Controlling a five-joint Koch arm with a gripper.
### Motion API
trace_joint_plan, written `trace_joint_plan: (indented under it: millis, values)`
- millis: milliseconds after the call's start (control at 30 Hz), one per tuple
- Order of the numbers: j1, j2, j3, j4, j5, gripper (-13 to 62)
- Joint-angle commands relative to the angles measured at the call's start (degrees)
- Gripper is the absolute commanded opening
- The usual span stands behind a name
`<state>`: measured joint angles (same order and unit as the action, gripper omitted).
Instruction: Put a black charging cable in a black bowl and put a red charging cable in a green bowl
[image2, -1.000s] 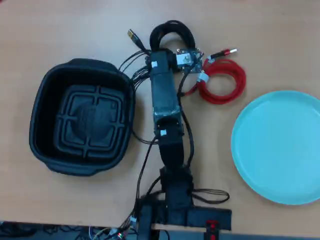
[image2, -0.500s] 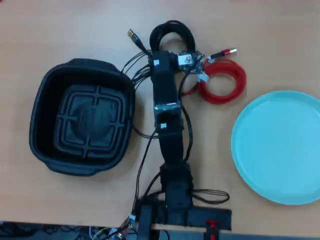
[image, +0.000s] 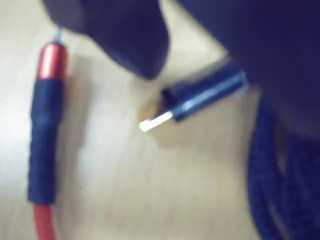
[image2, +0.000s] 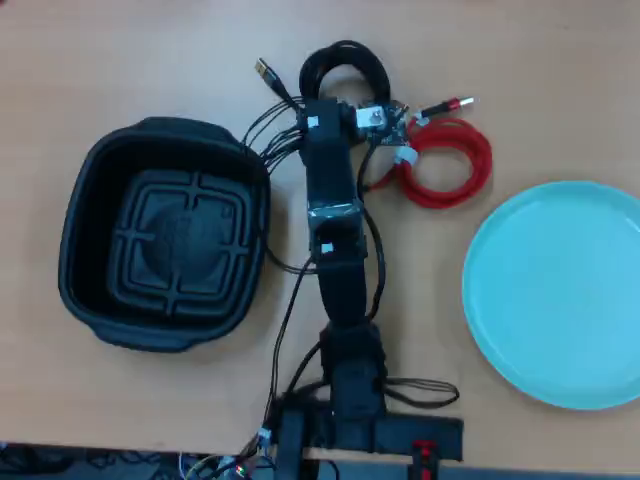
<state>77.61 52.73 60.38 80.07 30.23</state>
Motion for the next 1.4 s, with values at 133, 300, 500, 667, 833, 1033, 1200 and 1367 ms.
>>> trace_joint_plan:
  millis: [133, 300, 500, 667, 833, 1033, 1200, 1367]
  values:
    - [-0.3, 0.4, -2.5, 1.8, 0.0, 19.2]
    - [-0.3, 0.7, -2.5, 2.1, -1.8, 2.1]
    - [-0.6, 0.9, -2.5, 2.1, -2.6, -8.6]
    - [-1.8, 0.9, -2.3, 2.0, -2.0, -6.3]
    - [-2.0, 4.0, -2.5, 1.7, -1.9, -6.3]
    - [-2.4, 9.2, -2.3, 1.6, -1.9, -6.3]
    - [-2.5, 15.0, -2.5, 1.3, -2.0, -6.3]
    - [-2.4, 26.5, -2.7, 0.2, -2.5, -6.3]
